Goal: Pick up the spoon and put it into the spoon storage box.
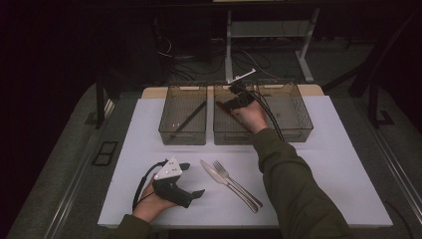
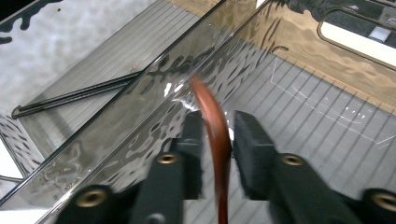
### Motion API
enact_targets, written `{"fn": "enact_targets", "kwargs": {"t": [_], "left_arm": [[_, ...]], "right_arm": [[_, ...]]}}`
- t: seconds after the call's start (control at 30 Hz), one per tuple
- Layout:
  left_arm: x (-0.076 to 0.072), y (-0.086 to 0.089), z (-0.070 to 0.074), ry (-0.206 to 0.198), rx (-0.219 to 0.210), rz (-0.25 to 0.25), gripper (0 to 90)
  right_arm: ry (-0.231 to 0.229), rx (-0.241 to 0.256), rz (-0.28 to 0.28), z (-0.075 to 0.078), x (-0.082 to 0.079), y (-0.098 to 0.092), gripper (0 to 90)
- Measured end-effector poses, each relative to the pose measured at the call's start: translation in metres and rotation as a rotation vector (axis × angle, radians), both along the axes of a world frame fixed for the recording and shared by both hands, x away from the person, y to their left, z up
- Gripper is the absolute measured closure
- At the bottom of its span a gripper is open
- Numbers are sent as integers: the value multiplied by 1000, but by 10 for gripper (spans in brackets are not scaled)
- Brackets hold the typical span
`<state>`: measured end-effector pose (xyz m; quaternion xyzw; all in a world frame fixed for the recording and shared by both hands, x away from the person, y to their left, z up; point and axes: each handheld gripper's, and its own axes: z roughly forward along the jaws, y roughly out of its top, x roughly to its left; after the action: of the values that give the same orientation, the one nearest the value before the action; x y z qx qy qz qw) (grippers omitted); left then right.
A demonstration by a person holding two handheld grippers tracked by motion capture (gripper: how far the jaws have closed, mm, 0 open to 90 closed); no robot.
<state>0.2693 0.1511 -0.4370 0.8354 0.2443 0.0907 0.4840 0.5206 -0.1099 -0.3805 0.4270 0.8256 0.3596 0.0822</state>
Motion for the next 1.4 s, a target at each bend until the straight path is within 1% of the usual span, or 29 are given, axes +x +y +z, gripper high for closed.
{"fn": "enact_targets", "kwargs": {"t": [0.1, 0.17, 0.23, 0.27, 0.37, 0.47, 0.57, 0.67, 0.73, 0.8, 0.9, 1.0, 1.13, 1.33, 1.37, 1.4], "left_arm": [[0, 0, 0, -1, 1, 0, 0], [0, 0, 0, -2, 4, -1, 0], [0, -1, 0, -6, 5, -3, 0], [0, 0, 0, -8, 6, -3, 0], [0, 0, 0, -1, 5, 1, 0], [0, 0, -1, -2, 7, 1, 0], [0, 1, 0, -4, 10, 1, 0], [0, 2, 0, -7, 21, -2, 0], [0, 1, -1, -6, 19, 0, 0], [0, 1, -1, -5, 17, 2, 0], [0, 1, -2, -3, 15, 5, 0], [0, 1, -2, 2, 17, 7, 0], [1, 1, -2, 3, 18, 10, 0], [1, 0, -3, 2, 20, 10, 0], [1, 0, -3, 3, 19, 10, 0], [1, 0, -3, 3, 21, 9, 0]], "right_arm": [[-14, -2, -5, 3, -2, -1, 612], [-21, 1, -11, 7, -3, -3, 585], [-25, 20, -3, 10, -5, -6, 553], [-30, 22, -4, 12, -6, -7, 542], [-40, 37, 5, 17, -11, -12, 506], [-48, 64, 20, 22, -17, -19, 470], [-74, 87, 49, 28, -25, -26, 456], [-83, 109, 63, 33, -34, -35, 437], [-88, 122, 69, 36, -40, -41, 429], [-105, 121, 79, 38, -46, -47, 418], [-112, 121, 103, 40, -55, -54, 401], [-118, 116, 124, 40, -64, -60, 391], [-127, 120, 136, 37, -77, -69, 386], [-153, 148, 145, 34, -98, -84, 384], [-163, 146, 150, 34, -102, -87, 383], [-162, 148, 150, 33, -105, -89, 384]]}}
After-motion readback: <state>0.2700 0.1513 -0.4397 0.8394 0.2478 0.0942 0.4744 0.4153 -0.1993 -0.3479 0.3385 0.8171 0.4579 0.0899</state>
